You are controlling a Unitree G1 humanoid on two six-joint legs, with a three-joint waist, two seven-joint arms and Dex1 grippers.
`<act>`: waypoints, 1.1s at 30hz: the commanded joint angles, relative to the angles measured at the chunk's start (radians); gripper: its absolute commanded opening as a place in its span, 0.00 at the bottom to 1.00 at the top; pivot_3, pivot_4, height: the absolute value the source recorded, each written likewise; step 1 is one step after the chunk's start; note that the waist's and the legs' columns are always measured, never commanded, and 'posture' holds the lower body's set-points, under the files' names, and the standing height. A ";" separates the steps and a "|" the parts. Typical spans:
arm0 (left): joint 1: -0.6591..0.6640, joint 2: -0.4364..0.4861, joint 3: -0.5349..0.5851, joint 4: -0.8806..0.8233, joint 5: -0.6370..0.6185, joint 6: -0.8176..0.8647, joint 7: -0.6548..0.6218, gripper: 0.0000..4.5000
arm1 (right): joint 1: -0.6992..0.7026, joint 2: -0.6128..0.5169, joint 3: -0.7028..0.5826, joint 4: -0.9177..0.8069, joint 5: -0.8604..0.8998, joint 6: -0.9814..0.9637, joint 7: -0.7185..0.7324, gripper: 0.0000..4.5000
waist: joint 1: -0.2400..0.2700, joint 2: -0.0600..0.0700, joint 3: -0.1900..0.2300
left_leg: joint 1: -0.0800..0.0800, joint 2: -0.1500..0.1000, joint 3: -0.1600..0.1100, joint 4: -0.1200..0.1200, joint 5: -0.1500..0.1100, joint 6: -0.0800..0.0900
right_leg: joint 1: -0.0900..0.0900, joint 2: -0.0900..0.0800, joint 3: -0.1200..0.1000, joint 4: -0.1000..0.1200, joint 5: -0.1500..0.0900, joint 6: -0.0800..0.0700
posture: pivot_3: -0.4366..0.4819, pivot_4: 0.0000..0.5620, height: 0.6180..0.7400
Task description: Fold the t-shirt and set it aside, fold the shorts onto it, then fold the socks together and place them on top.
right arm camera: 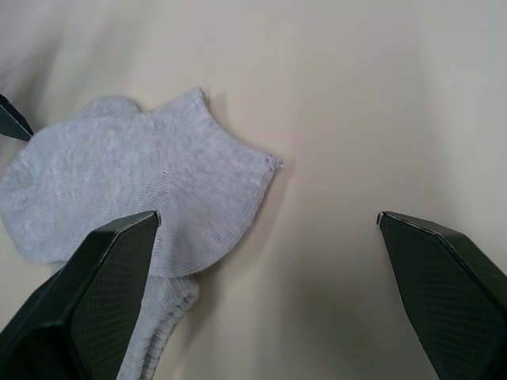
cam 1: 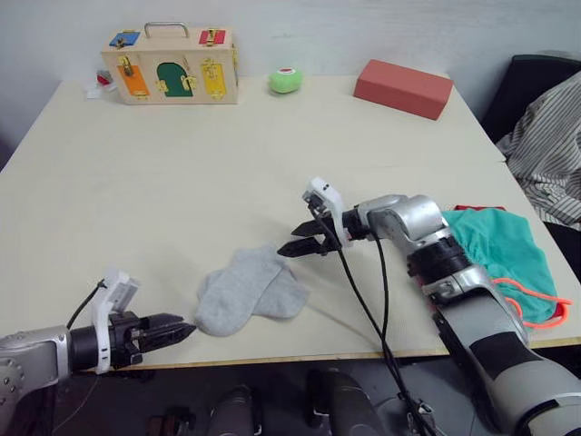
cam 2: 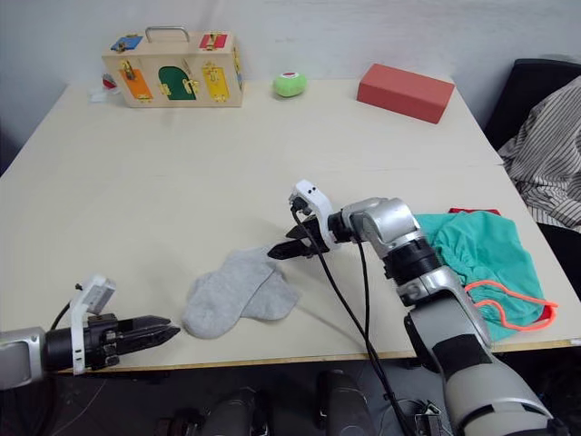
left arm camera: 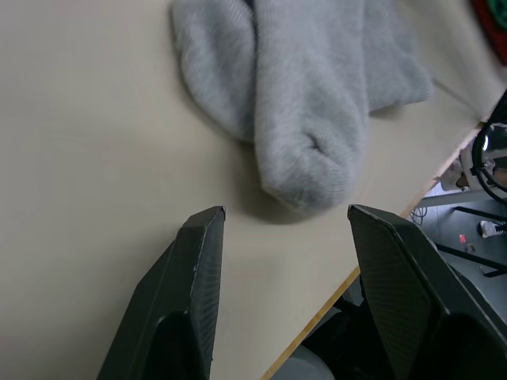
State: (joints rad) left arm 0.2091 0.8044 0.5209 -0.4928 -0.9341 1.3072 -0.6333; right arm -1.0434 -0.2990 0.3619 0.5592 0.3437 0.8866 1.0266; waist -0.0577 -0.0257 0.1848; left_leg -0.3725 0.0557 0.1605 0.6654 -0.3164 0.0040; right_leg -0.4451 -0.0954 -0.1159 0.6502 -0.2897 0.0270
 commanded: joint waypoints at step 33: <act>0.058 0.099 0.033 0.031 -0.104 -0.086 -0.130 0.01 | 0.068 -0.013 -0.231 -0.273 0.046 0.042 0.068 0.00 | 0.002 0.002 0.001 | 0.000 0.000 -0.001 -0.002 0.000 -0.003 | -0.001 0.000 -0.001 0.000 -0.001 -0.002 | 0.48 0.27 1.00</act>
State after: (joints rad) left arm 0.2641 0.8832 0.5278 -0.4804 -1.0182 1.2125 -0.7256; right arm -0.9859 -0.2947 0.1730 0.3532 0.3542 0.8986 1.1033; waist -0.0561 -0.0241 0.1855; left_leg -0.3722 0.0561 0.1588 0.6633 -0.3162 0.0009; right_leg -0.4461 -0.0956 -0.1169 0.6500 -0.2911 0.0246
